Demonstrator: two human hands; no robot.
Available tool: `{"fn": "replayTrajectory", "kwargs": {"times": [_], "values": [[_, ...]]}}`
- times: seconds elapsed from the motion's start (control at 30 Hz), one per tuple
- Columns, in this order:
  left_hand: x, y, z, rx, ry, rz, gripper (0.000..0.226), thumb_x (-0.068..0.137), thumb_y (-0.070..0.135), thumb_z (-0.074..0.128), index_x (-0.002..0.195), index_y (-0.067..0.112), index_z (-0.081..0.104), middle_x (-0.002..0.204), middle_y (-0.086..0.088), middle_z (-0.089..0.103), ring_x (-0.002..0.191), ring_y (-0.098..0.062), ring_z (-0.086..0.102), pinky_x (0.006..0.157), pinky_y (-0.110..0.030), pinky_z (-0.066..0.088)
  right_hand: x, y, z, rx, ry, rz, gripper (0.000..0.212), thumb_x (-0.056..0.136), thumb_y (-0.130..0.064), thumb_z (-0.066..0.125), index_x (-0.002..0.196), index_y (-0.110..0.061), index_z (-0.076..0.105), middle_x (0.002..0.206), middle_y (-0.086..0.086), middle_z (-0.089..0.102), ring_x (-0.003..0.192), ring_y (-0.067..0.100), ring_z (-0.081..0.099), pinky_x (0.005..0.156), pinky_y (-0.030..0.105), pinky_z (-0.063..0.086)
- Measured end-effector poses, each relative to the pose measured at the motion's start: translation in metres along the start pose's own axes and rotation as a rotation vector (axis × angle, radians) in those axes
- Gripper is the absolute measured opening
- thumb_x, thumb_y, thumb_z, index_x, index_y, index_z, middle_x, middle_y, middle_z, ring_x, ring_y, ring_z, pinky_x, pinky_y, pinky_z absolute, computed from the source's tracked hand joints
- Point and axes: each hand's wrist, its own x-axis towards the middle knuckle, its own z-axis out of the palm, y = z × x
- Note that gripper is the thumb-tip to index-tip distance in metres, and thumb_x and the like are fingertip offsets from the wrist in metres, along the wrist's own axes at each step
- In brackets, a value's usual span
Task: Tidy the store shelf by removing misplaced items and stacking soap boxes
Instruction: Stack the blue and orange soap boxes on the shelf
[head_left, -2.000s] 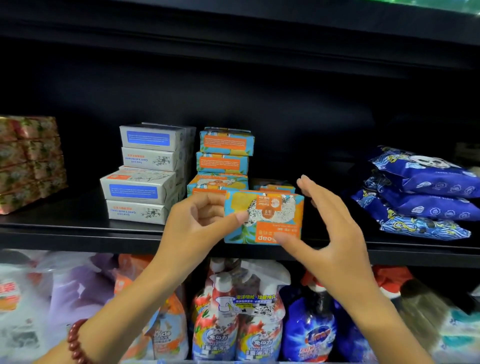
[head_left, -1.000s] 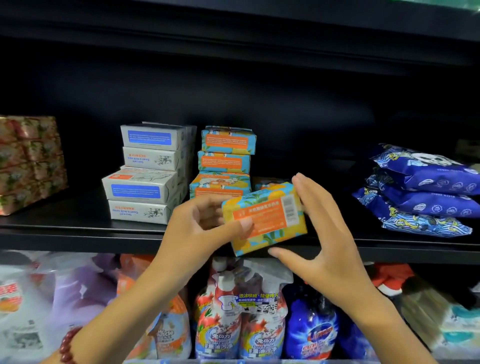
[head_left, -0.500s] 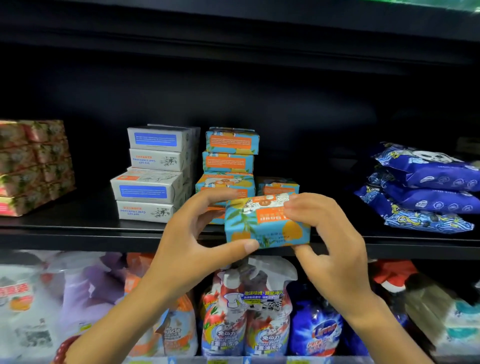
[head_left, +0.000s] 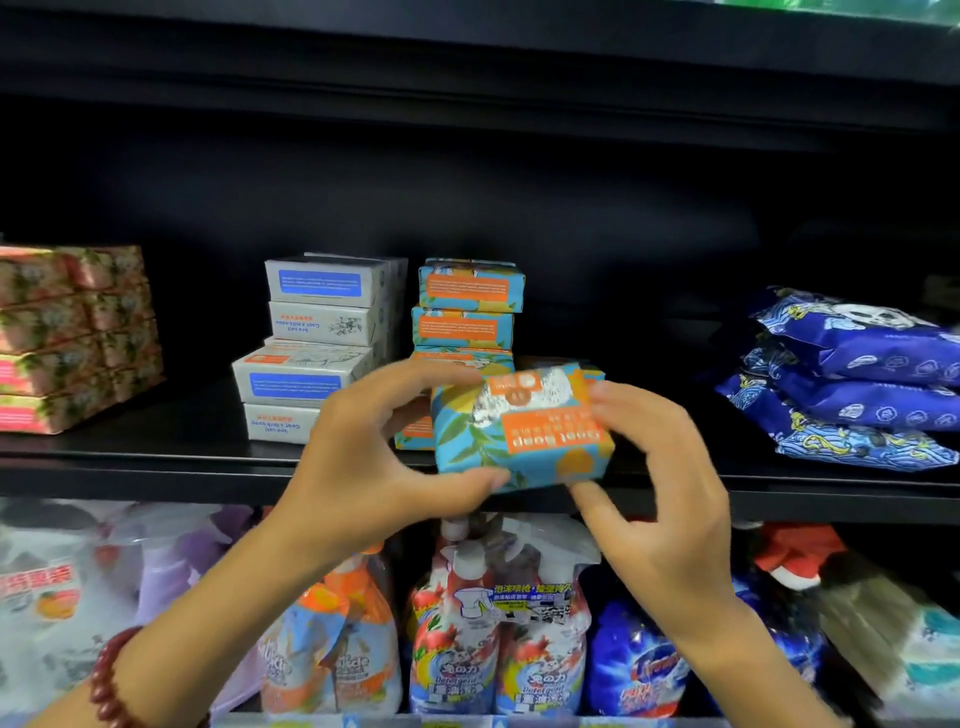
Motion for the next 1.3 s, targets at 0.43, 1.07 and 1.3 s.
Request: {"fn": "replayTrajectory", "kwargs": {"times": [0.43, 1.07, 1.3], "values": [[0.077, -0.032, -0.026, 0.358, 0.037, -0.215, 0.047, 0.064, 0.043, 0.078, 0.104, 0.022, 0.068, 0.096, 0.014, 0.067, 0.084, 0.002, 0.066, 0.069, -0.02, 0.057, -0.03, 0.046, -0.008, -0.361, -0.379, 0.308, 0.029, 0.075, -0.029, 0.077, 0.101, -0.021, 0.066, 0.104, -0.013, 0.06, 0.101, -0.001, 0.049, 0.082, 0.011, 0.035], [0.004, -0.043, 0.032, 0.603, 0.093, 0.36, 0.024, 0.085, 0.032, 0.063, 0.079, 0.01, 0.071, 0.08, 0.002, 0.07, 0.077, -0.018, 0.064, 0.069, -0.033, 0.049, 0.043, 0.079, 0.007, -0.366, -0.448, 0.399, 0.046, 0.084, -0.034, 0.067, 0.124, -0.014, 0.057, 0.122, 0.0, 0.058, 0.113, 0.016, 0.052, 0.096, 0.032, 0.042], [-0.007, -0.062, 0.044, 0.679, -0.029, 0.109, 0.039, 0.079, 0.055, 0.054, 0.081, 0.021, 0.073, 0.082, 0.012, 0.07, 0.081, -0.009, 0.063, 0.065, -0.028, 0.051, 0.066, 0.109, 0.035, -0.518, -0.836, 0.494, 0.053, 0.095, -0.032, 0.051, 0.142, -0.016, 0.035, 0.145, 0.002, 0.038, 0.131, 0.019, 0.036, 0.106, 0.033, 0.033]]}}
